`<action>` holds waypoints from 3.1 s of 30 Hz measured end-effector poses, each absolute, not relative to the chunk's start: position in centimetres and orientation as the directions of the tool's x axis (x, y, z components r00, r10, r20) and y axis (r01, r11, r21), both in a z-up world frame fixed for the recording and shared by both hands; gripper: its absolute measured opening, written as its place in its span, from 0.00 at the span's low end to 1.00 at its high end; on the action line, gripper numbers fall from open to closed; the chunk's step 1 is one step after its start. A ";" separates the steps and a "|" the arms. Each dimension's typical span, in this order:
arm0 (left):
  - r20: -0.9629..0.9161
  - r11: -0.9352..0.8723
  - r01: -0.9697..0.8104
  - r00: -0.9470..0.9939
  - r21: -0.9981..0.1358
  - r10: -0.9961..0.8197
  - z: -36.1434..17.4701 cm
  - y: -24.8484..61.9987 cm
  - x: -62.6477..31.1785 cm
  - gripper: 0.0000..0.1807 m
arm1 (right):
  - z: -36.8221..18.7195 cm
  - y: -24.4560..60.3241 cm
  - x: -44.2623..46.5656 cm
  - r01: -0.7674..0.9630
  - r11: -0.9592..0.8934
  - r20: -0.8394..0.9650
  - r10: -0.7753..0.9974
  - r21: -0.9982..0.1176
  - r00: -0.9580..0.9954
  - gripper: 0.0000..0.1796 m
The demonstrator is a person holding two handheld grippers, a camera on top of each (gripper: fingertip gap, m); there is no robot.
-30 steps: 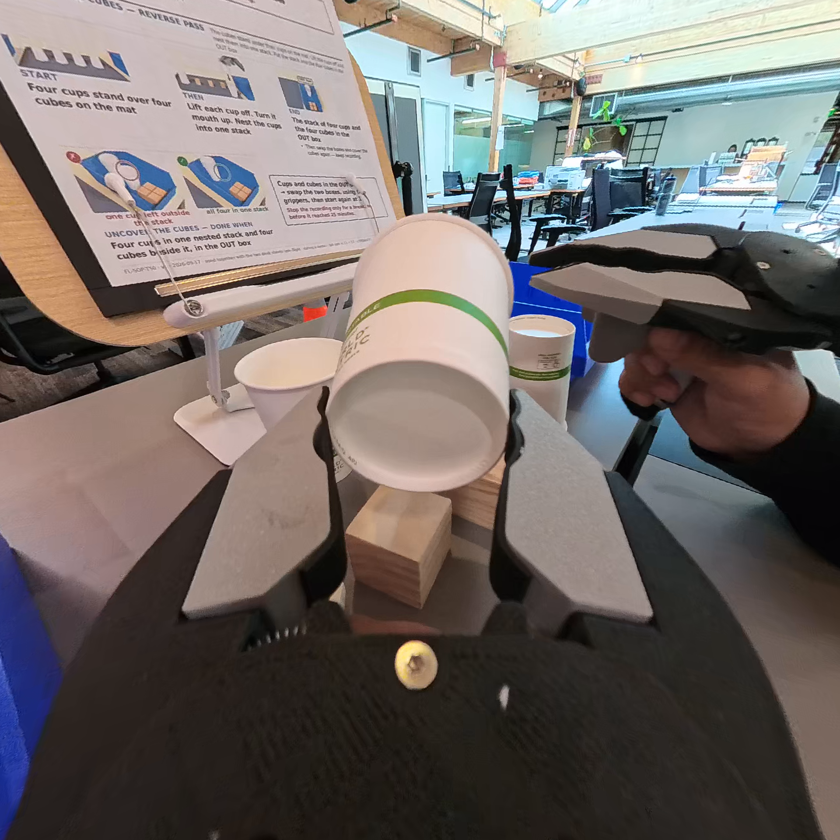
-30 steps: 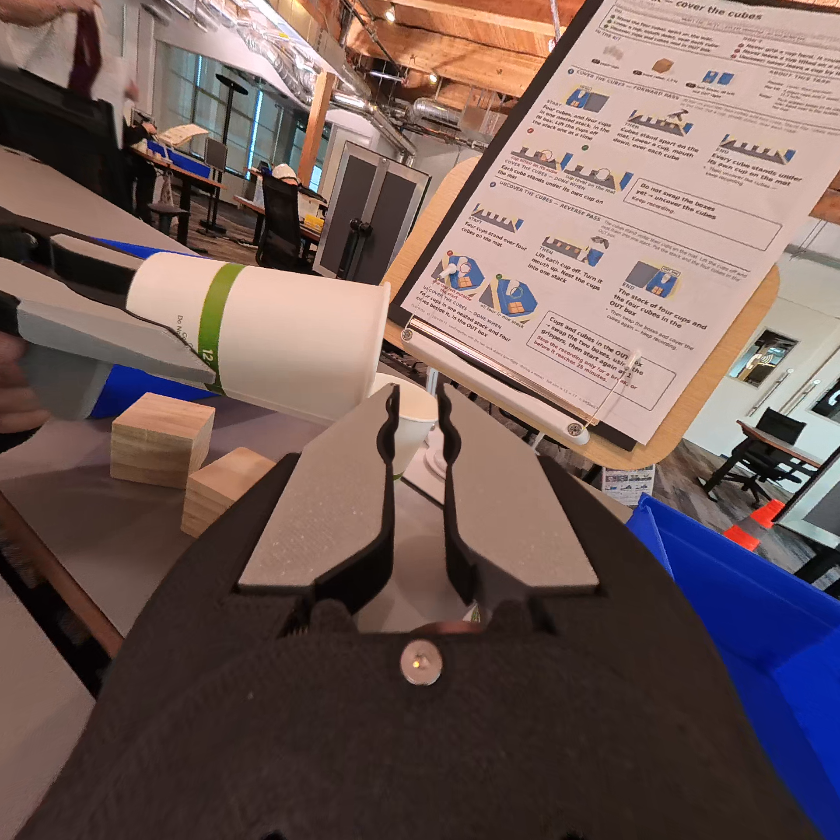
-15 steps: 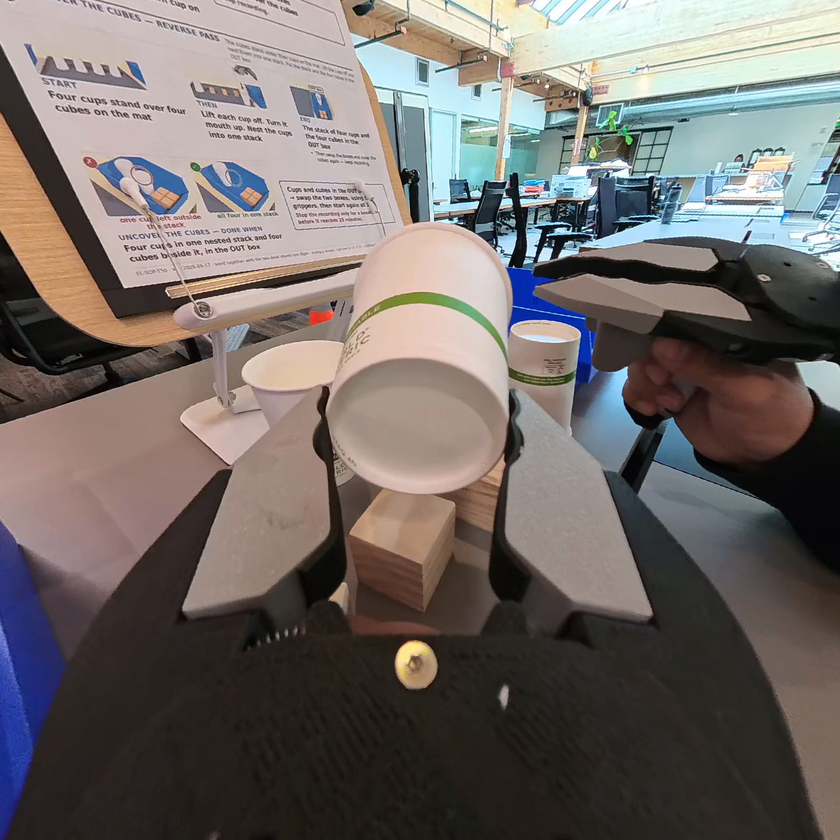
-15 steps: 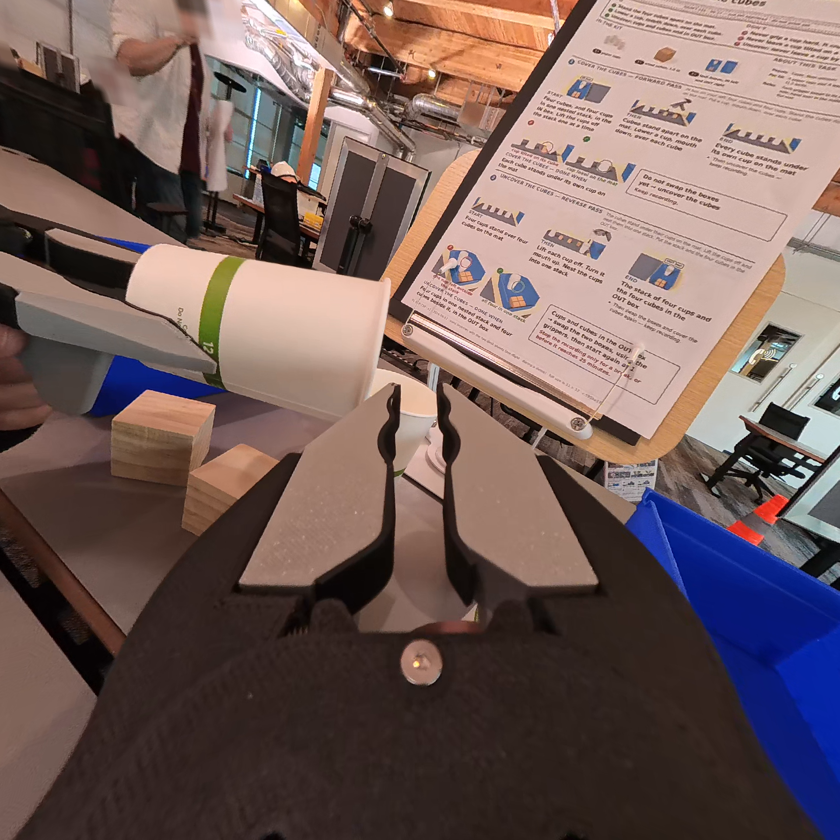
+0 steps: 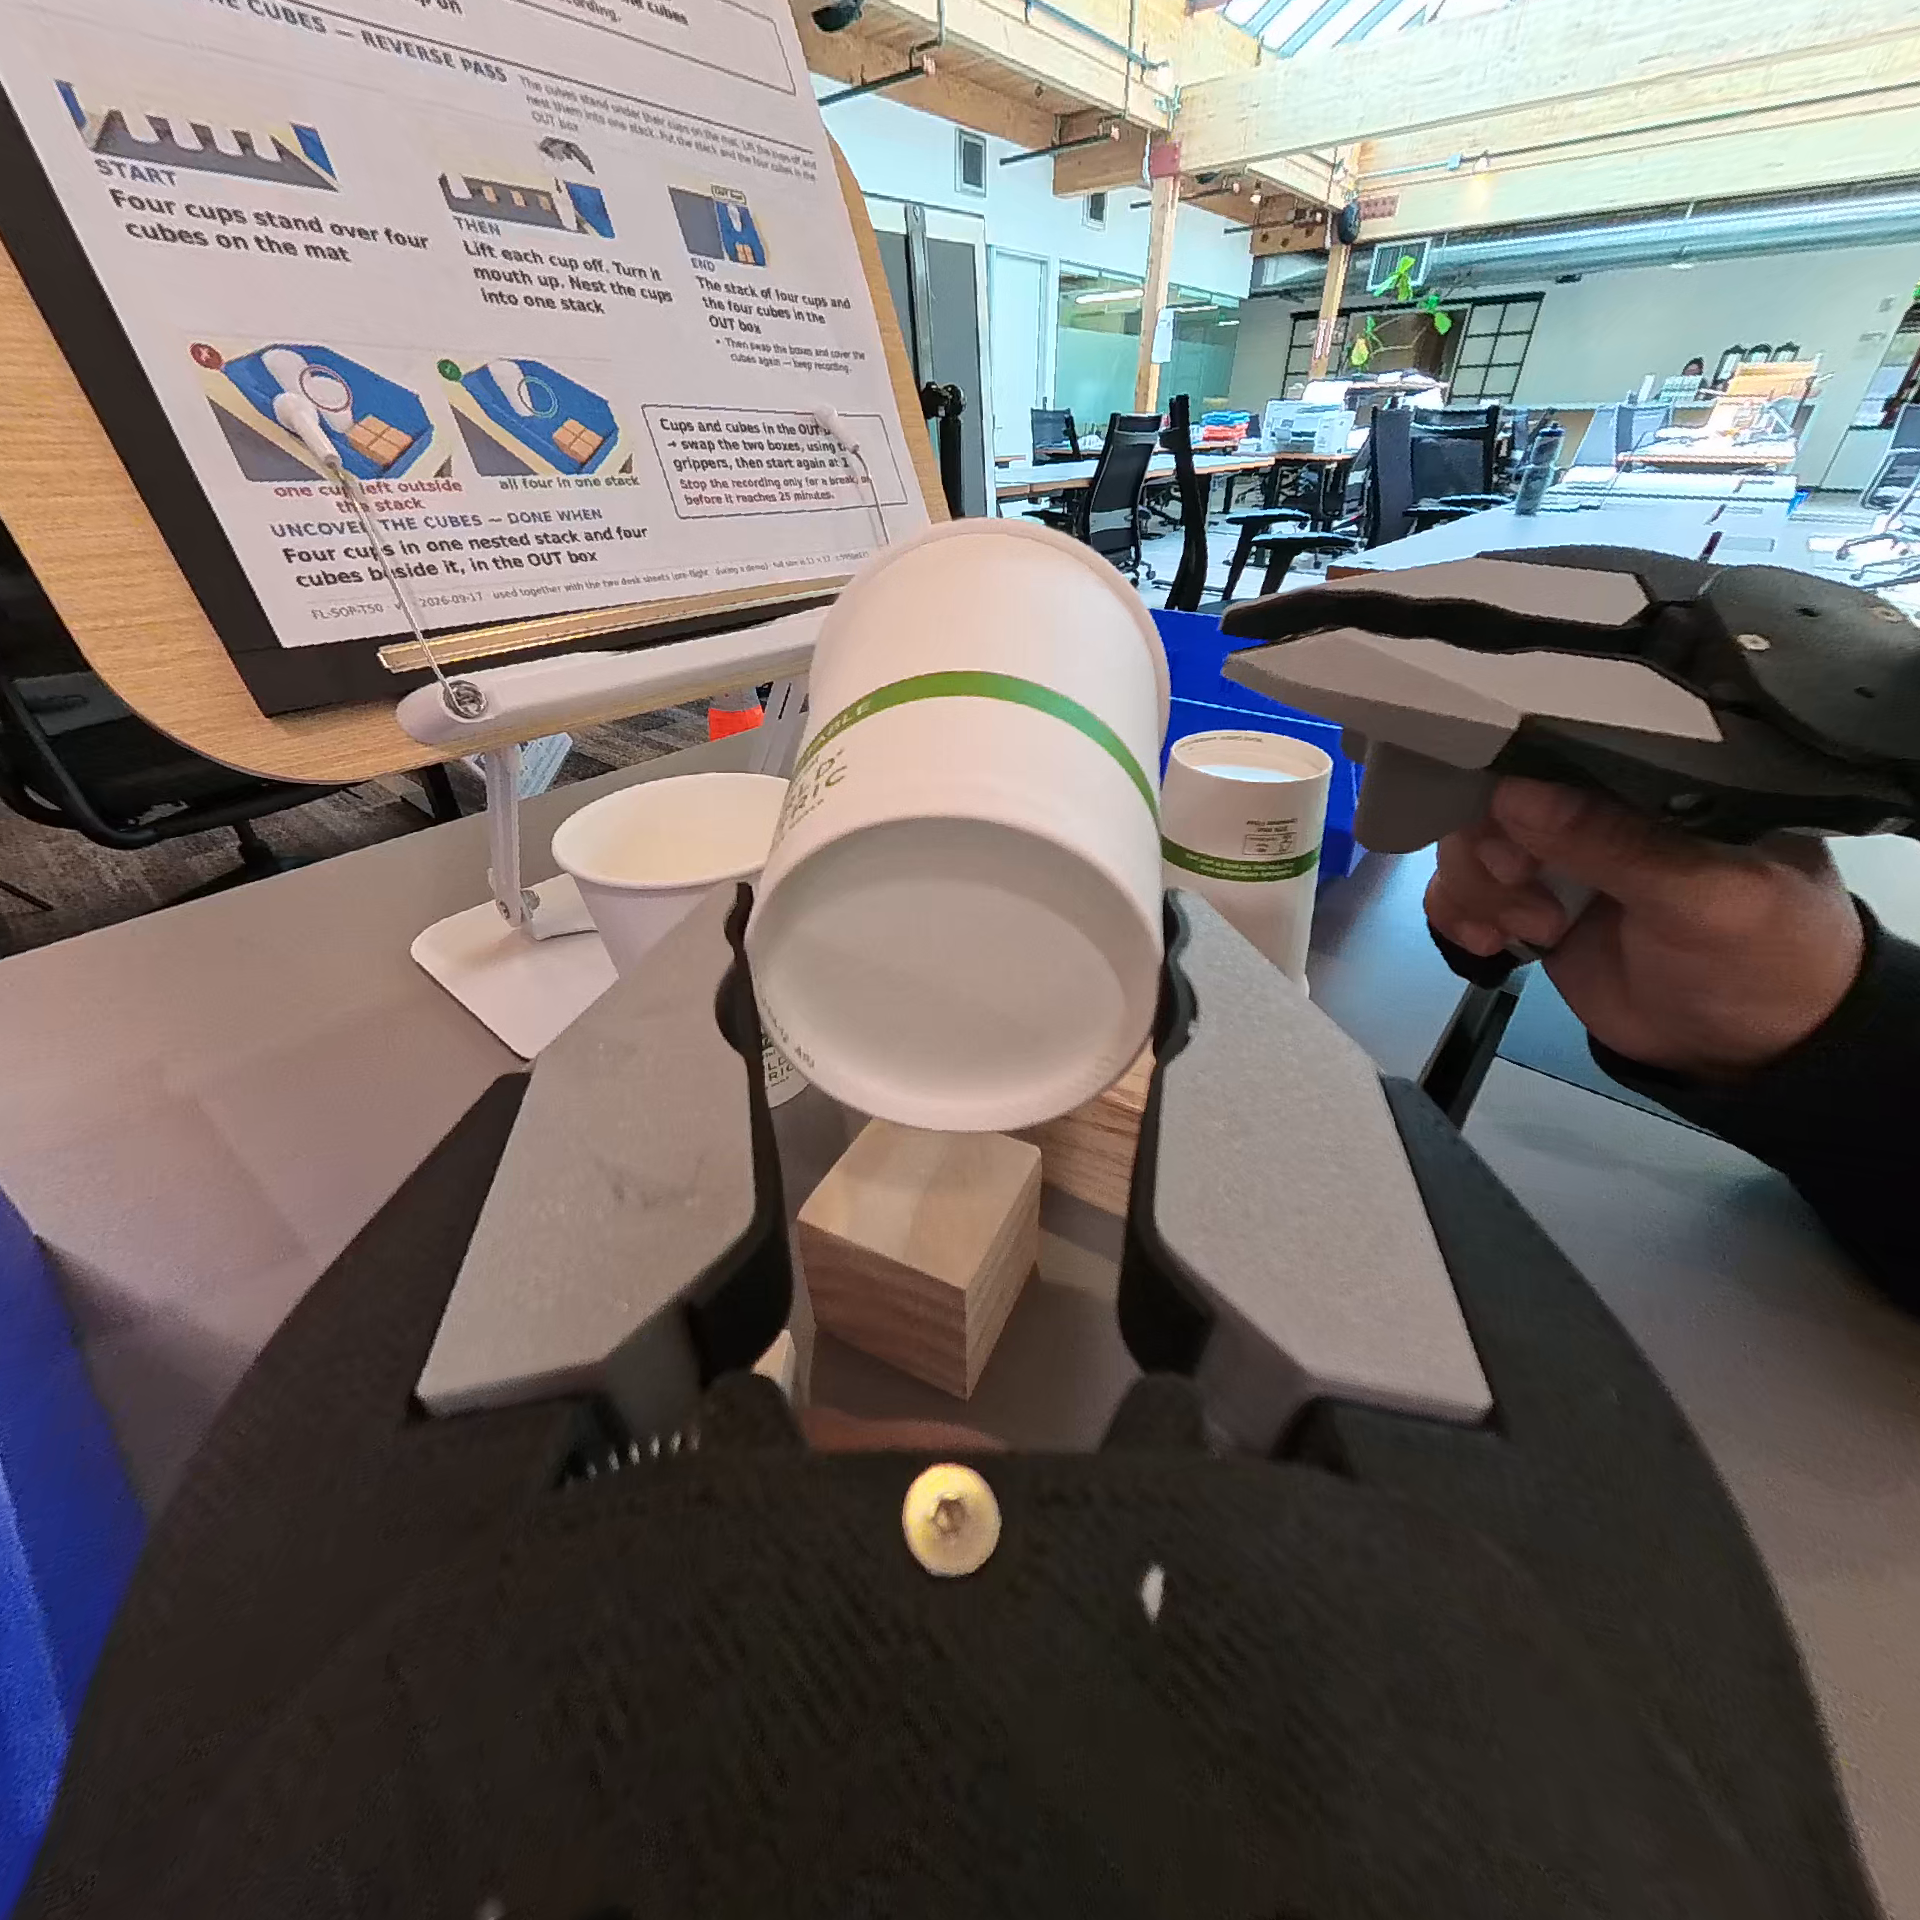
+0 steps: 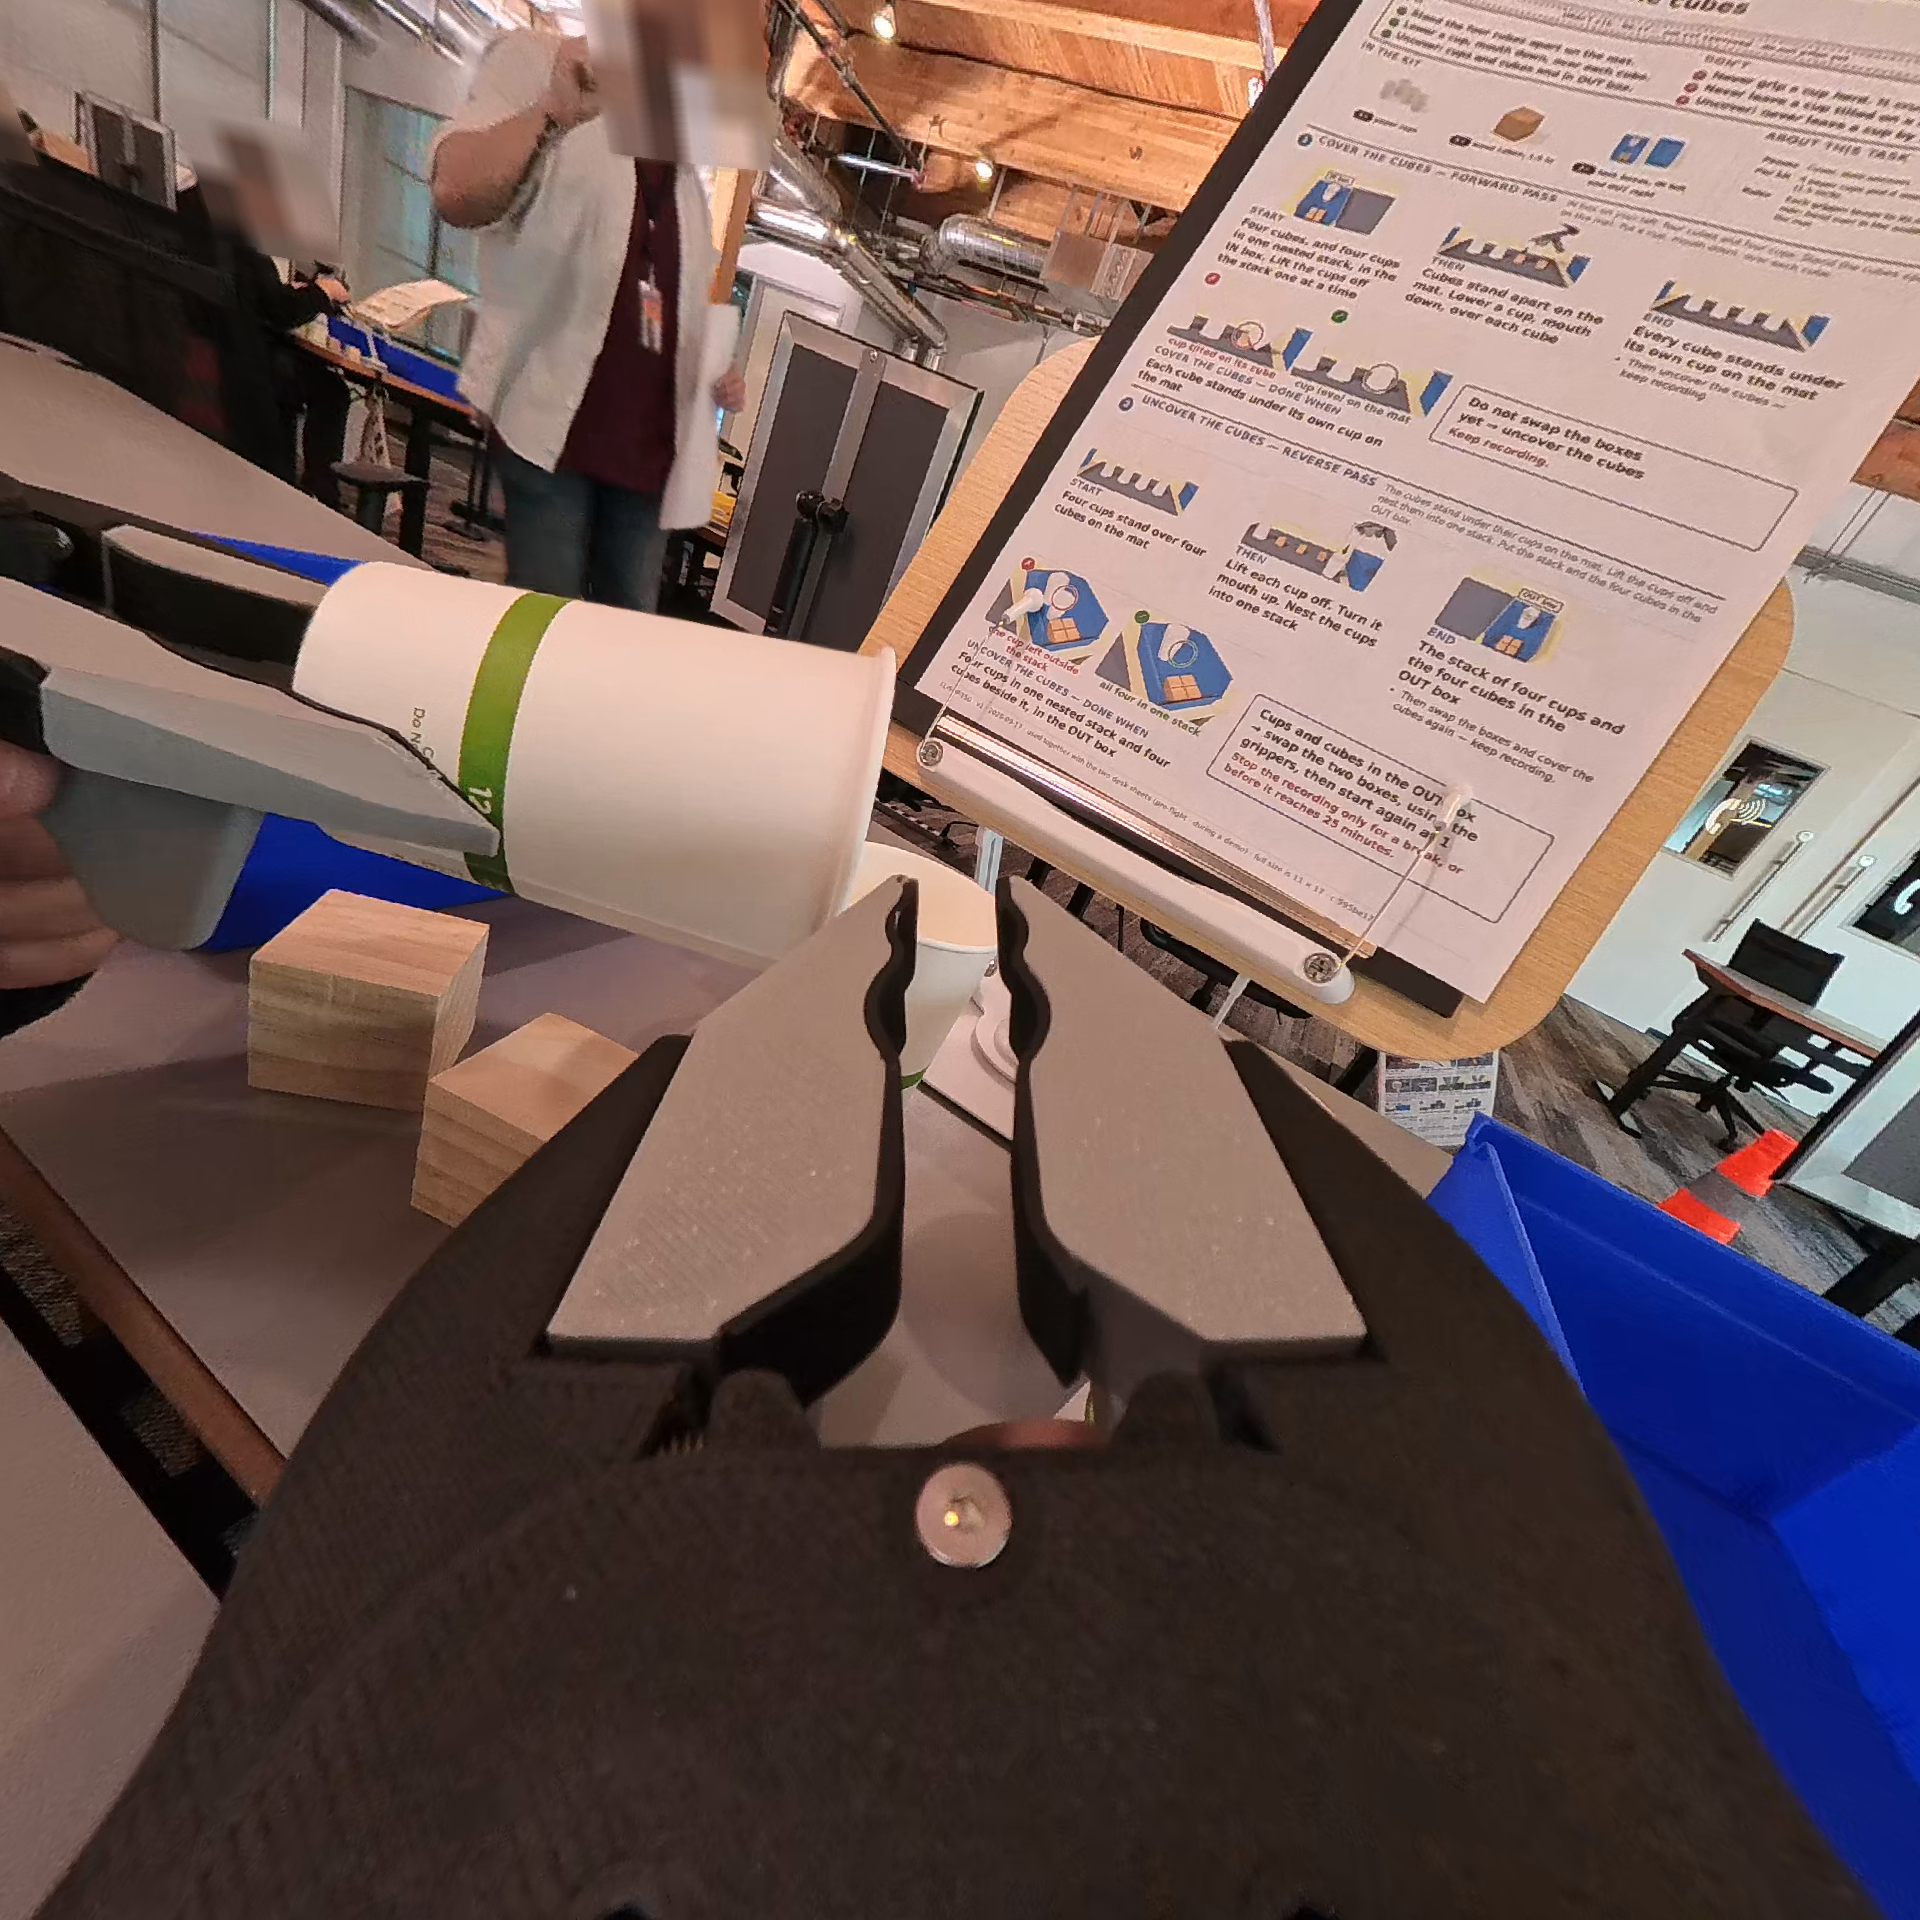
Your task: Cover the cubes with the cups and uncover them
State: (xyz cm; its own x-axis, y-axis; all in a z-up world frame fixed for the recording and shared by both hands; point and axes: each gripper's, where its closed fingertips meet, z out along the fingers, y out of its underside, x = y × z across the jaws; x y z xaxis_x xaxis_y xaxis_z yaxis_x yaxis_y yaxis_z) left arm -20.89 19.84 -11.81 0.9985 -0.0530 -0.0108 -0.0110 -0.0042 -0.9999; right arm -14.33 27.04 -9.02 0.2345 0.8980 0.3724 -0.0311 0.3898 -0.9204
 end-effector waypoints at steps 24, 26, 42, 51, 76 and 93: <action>0.000 -0.001 0.000 0.999 -1.000 -0.048 -11.8 19.8 -21.1 0.42 | -9.0 27.0 -14.3 -0.035 0.393 0.375 0.896 -0.919 0.236 0.06; -0.001 -0.001 -0.001 0.999 -1.000 -0.049 -11.8 19.8 -21.1 0.42 | -8.9 27.0 -14.3 -0.037 0.394 0.375 0.896 -0.918 0.237 0.06; -0.019 0.050 -0.011 0.986 -0.999 -0.166 -10.8 19.4 -19.0 0.42 | -7.9 25.1 -14.0 -0.157 0.249 0.244 0.969 -0.956 0.049 0.12; -0.026 0.030 -0.020 0.974 -0.999 -0.225 -11.2 19.4 -18.0 0.42 | -7.8 23.4 -13.7 -0.183 0.193 0.212 0.973 -0.964 -0.090 0.07; -0.032 -0.047 -0.043 0.978 -0.998 -0.207 -12.9 20.2 -18.1 0.42 | -7.6 23.7 -13.2 -0.162 0.112 0.136 0.980 -0.980 -0.143 0.00; 0.042 -0.030 0.038 0.987 -0.999 -0.157 -12.8 20.0 -19.7 0.24 | -7.9 25.3 -13.3 -0.136 0.160 0.167 0.985 -0.978 -0.040 0.00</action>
State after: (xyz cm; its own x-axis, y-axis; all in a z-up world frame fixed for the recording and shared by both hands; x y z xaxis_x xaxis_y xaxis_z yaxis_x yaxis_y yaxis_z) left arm -19.69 20.03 -12.77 0.9868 -0.1567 0.0420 0.0378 -0.0296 -0.9988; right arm -13.26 25.30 -7.94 -0.0398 0.9852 0.1668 -0.1358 0.1601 -0.9777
